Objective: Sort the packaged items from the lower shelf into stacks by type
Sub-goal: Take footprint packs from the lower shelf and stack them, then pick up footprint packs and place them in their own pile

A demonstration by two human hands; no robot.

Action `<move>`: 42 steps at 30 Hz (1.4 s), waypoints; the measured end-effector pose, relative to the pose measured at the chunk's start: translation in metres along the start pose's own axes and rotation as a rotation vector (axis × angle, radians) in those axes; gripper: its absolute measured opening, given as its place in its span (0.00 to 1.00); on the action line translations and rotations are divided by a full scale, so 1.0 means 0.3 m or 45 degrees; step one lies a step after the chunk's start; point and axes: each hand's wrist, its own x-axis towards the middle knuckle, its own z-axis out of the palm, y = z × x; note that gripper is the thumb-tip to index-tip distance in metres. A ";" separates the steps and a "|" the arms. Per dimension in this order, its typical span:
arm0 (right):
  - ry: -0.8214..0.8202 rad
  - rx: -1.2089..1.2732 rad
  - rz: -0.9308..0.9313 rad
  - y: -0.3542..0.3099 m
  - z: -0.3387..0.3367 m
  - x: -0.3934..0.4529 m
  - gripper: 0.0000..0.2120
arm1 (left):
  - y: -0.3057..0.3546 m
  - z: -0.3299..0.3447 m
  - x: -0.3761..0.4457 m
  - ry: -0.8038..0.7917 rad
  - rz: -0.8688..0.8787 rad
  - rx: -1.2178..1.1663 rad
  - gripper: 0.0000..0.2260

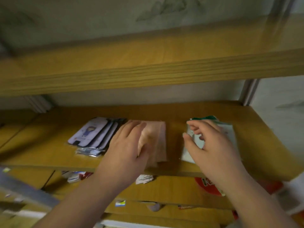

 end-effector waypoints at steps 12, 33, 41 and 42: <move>-0.281 0.057 -0.221 -0.288 0.303 -0.015 0.18 | -0.302 -0.179 -0.192 0.137 -0.281 0.027 0.25; -0.352 -0.011 -0.346 -1.166 0.985 -0.301 0.21 | -1.165 -0.766 -0.922 0.358 -0.527 -0.027 0.26; -0.465 0.023 -0.523 -1.454 1.235 -0.337 0.20 | -1.450 -0.914 -1.091 0.375 -0.695 -0.002 0.27; -0.480 0.029 -0.530 -1.475 1.259 -0.336 0.20 | -1.471 -0.918 -1.101 0.377 -0.701 -0.005 0.28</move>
